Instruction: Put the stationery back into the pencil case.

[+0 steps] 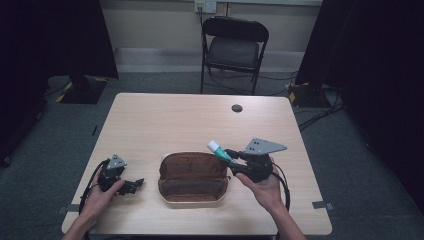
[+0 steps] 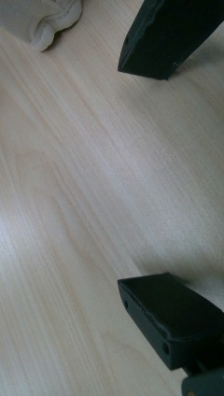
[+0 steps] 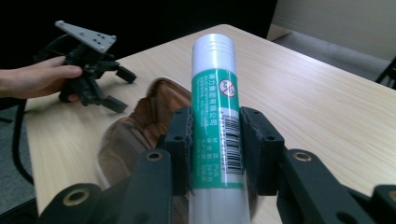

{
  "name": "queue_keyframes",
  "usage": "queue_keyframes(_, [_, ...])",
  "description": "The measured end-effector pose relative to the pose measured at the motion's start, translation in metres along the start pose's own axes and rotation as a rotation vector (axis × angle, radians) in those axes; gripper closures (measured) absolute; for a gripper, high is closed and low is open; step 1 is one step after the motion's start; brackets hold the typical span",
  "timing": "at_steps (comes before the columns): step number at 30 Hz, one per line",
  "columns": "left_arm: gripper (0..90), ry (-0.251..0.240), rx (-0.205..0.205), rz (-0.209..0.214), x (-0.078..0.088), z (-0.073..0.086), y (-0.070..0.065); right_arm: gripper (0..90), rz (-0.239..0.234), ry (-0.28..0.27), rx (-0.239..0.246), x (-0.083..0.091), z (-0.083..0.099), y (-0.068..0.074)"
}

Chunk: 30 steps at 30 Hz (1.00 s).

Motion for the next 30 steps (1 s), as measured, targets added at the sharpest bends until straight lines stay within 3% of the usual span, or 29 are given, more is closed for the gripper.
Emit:
queue_keyframes(5, [0.0,0.001,0.000,0.001,0.000,0.000,0.000,66.0,-0.037,-0.006,0.011,-0.007,-0.003,0.014])
queue_keyframes(14, [0.0,0.007,-0.006,-0.006,0.000,-0.001,0.001,66.0,-0.105,0.036,0.041,-0.031,-0.001,0.033])
queue_keyframes(30, [0.0,0.006,-0.006,-0.007,0.000,-0.001,0.001,66.0,-0.185,0.090,0.060,-0.074,0.002,0.049])
Point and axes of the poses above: each handheld gripper's, and its own axes: x roughly backward along the jaws, z roughly out of its underside, y roughly to its left, the point moved 4 cm from there along -x, roughly forward along the jaws, and after that the axes turned 5 degrees about -y, right-handed, at the moved point
